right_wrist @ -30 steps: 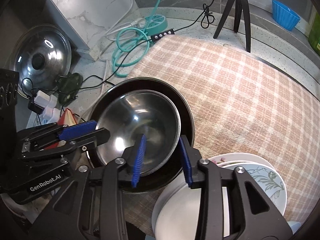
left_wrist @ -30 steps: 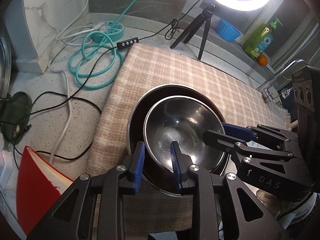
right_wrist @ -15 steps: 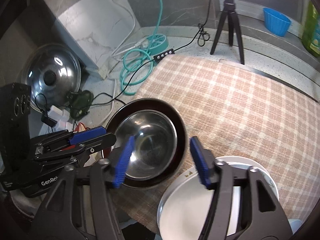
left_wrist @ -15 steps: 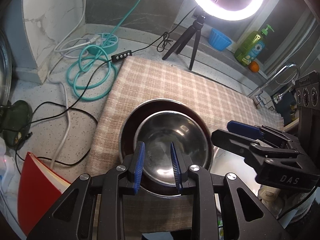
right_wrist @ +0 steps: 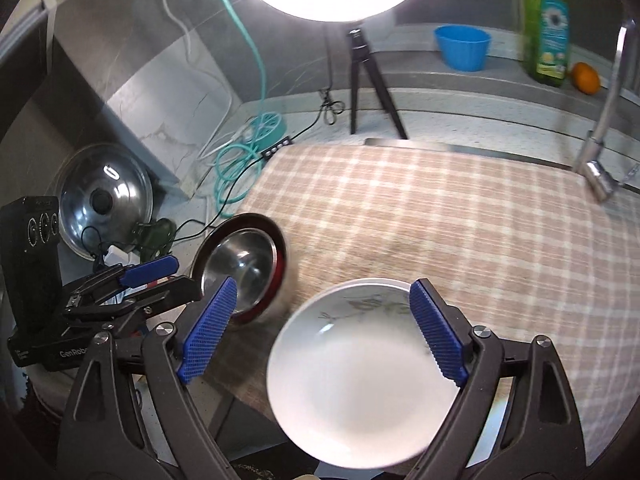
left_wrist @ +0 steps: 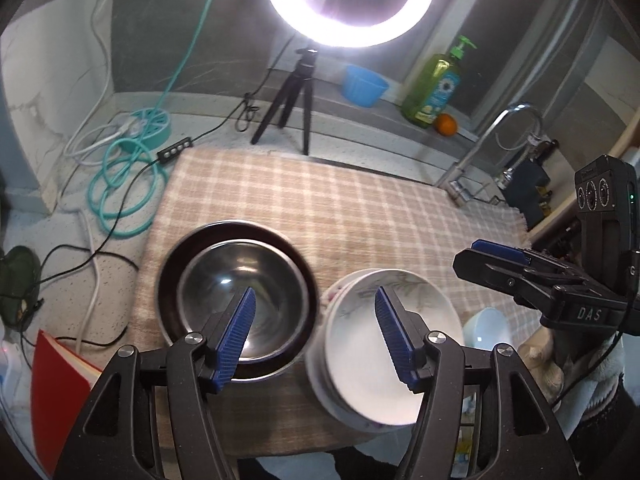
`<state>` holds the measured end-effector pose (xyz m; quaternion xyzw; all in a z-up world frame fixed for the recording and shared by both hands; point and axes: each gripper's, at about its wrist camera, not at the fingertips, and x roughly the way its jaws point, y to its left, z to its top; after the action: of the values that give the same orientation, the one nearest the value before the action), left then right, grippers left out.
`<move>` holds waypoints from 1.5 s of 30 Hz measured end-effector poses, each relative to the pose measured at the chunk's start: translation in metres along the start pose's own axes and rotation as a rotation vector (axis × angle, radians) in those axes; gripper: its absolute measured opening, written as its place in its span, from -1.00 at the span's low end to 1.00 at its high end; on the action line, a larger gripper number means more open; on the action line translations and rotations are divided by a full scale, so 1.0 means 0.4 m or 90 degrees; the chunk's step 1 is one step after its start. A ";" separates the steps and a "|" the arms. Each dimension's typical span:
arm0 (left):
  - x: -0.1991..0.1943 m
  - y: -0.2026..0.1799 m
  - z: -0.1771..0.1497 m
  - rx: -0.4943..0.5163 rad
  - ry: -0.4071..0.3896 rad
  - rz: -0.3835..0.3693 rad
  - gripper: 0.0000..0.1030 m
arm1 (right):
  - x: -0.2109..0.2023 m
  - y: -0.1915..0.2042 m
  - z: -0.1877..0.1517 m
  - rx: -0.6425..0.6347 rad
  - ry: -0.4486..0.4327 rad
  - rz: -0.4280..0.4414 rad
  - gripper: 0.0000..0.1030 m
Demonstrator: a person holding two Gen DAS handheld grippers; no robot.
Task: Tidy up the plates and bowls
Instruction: 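Move both grippers toward the rim of the light blue bowl, then close both grippers on the light blue bowl rim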
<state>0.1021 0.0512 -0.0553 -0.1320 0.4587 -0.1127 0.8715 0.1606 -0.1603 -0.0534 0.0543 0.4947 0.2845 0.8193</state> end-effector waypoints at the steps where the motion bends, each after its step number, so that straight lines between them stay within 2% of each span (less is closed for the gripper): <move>1: 0.000 -0.012 0.001 0.005 -0.001 -0.006 0.20 | -0.016 -0.014 -0.004 0.007 -0.005 -0.005 0.76; 12: 0.056 -0.157 -0.016 0.067 0.033 -0.063 0.20 | -0.168 -0.209 -0.097 0.104 -0.041 -0.078 0.77; 26: 0.176 -0.370 -0.089 0.182 0.119 -0.128 0.20 | -0.245 -0.413 -0.255 0.226 -0.028 -0.156 0.77; 32: 0.223 -0.455 -0.116 0.242 0.147 -0.148 0.13 | -0.245 -0.450 -0.313 0.243 -0.011 -0.158 0.77; 37: 0.266 -0.501 -0.143 0.275 0.180 -0.155 -0.11 | -0.239 -0.462 -0.347 0.240 0.001 -0.155 0.75; 45: 0.336 -0.516 -0.156 0.262 0.219 -0.144 -0.22 | -0.216 -0.489 -0.391 0.257 0.024 -0.131 0.50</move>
<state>0.1093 -0.1934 -0.1238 0.0182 0.5496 -0.3202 0.7714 0.0795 -0.3980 -0.1374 0.1611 0.5599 0.0960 0.8070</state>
